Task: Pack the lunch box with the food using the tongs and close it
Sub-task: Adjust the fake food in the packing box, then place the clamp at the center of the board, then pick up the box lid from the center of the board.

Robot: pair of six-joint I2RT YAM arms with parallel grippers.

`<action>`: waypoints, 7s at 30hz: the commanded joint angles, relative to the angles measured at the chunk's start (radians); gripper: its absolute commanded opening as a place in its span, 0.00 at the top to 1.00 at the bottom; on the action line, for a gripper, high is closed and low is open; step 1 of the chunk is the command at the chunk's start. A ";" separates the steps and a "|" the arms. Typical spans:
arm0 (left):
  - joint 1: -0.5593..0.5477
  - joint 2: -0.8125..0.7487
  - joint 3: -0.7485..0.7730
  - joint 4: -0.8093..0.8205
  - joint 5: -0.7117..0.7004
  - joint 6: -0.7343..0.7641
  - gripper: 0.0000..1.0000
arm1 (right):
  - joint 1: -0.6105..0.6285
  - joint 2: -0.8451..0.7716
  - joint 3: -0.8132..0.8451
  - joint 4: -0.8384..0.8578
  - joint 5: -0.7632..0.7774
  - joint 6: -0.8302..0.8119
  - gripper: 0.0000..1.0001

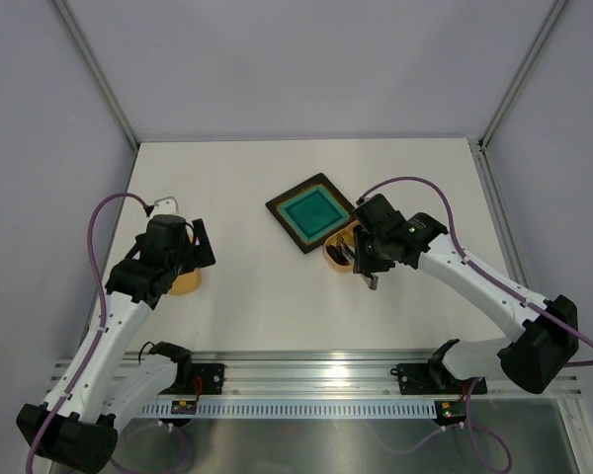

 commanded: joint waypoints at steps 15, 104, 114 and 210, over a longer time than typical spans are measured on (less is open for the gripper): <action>0.000 -0.013 -0.001 0.022 -0.010 -0.005 0.01 | 0.010 -0.081 0.033 -0.005 0.063 0.020 0.92; -0.002 -0.014 -0.018 0.036 0.003 -0.013 0.01 | 0.082 -0.047 0.147 -0.068 0.374 0.123 0.94; -0.002 -0.037 -0.020 0.019 -0.014 0.000 0.01 | -0.260 -0.181 -0.081 0.098 0.415 0.045 0.93; 0.155 0.721 0.187 0.166 0.286 0.018 1.00 | -0.581 -0.274 -0.132 0.178 -0.005 0.017 0.06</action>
